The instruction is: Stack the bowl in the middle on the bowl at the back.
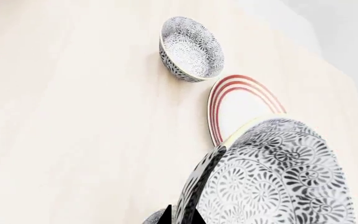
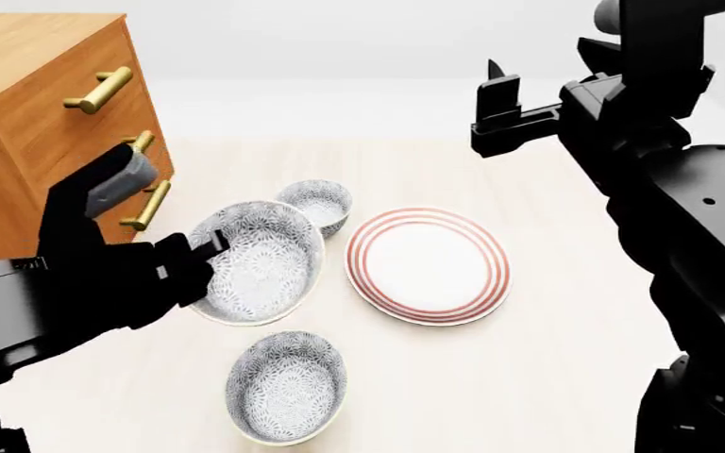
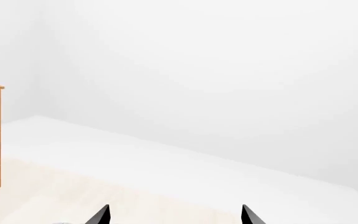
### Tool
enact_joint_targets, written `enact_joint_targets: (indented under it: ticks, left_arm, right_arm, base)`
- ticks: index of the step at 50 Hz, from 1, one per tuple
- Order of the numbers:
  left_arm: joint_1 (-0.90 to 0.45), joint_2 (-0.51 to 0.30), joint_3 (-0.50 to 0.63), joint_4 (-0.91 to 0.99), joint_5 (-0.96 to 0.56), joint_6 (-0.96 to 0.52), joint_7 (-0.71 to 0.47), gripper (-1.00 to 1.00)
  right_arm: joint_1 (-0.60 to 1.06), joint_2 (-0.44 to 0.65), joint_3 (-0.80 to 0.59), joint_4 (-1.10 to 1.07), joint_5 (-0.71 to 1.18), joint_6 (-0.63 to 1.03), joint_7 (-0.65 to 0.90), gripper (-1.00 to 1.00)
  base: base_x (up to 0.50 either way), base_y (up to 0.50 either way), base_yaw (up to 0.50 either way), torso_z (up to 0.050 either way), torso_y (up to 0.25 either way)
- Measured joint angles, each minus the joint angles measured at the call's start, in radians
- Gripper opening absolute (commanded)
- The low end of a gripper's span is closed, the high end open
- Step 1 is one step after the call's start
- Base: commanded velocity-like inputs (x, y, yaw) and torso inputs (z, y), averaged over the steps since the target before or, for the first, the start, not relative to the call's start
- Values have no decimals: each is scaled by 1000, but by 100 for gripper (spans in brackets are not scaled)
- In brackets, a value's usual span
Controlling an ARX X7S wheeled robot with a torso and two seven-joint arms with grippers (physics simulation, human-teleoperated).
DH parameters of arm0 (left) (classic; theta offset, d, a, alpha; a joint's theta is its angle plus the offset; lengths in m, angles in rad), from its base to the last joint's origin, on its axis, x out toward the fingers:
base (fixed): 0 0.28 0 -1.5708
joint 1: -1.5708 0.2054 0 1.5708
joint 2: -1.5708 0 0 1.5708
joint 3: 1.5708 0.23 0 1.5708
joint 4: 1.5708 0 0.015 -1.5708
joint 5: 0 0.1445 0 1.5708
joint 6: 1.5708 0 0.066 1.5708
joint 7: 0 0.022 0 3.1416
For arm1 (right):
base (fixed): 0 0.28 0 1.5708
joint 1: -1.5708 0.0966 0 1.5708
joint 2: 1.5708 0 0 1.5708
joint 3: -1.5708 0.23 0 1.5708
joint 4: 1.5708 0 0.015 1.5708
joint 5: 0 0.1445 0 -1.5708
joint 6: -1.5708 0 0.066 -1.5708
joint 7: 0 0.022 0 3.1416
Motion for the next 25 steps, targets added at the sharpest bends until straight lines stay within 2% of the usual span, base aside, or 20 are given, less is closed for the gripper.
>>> enact_joint_targets:
  ticks: [13, 25]
  left_arm:
    - [56, -60, 91, 78, -98, 58, -1, -100]
    - [88, -90, 134, 118, -121, 83, 19, -100]
  right_arm:
    - [-6, 1, 5, -10, 7, 5, 5, 100]
    - [-13, 2, 11, -20, 14, 8, 10, 100]
  base:
    - [0, 0, 0, 0, 1]
    - [0, 0, 0, 0, 0]
